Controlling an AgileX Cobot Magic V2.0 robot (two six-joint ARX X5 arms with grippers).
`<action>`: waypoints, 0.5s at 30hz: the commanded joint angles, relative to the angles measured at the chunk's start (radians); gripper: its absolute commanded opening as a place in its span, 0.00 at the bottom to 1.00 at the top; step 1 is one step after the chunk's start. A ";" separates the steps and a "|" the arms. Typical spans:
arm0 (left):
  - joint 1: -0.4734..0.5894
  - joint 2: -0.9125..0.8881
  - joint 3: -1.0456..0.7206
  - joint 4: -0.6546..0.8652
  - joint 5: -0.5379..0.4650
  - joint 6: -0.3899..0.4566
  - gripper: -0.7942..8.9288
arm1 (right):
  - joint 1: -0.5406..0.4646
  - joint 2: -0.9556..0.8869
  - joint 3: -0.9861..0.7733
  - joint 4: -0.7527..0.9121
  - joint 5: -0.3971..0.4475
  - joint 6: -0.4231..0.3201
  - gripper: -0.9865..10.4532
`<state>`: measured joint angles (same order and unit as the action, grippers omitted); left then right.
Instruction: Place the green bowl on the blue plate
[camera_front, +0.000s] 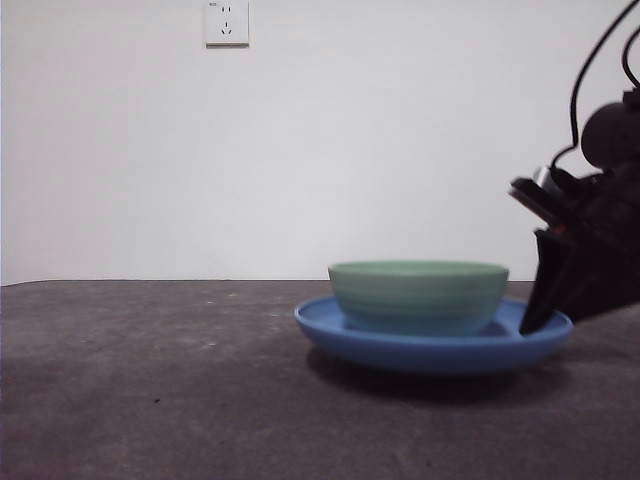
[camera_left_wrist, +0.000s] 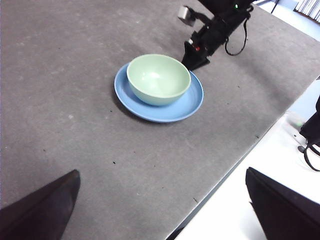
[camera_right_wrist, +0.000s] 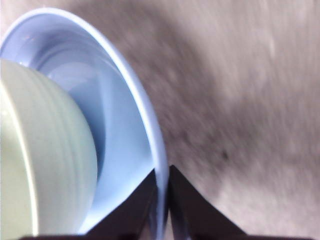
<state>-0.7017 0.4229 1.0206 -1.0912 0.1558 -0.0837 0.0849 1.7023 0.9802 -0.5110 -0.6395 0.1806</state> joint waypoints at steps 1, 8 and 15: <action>-0.006 0.003 0.008 0.014 0.002 0.015 0.63 | 0.017 0.014 0.068 -0.032 -0.012 -0.007 0.09; -0.006 0.003 0.008 0.014 0.002 0.015 0.63 | 0.082 0.014 0.179 -0.112 0.021 0.008 0.09; -0.006 0.003 0.008 0.014 0.002 0.015 0.63 | 0.201 0.018 0.193 -0.085 0.074 0.065 0.09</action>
<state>-0.7017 0.4229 1.0206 -1.0912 0.1558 -0.0837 0.2714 1.7023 1.1522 -0.6094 -0.5591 0.2161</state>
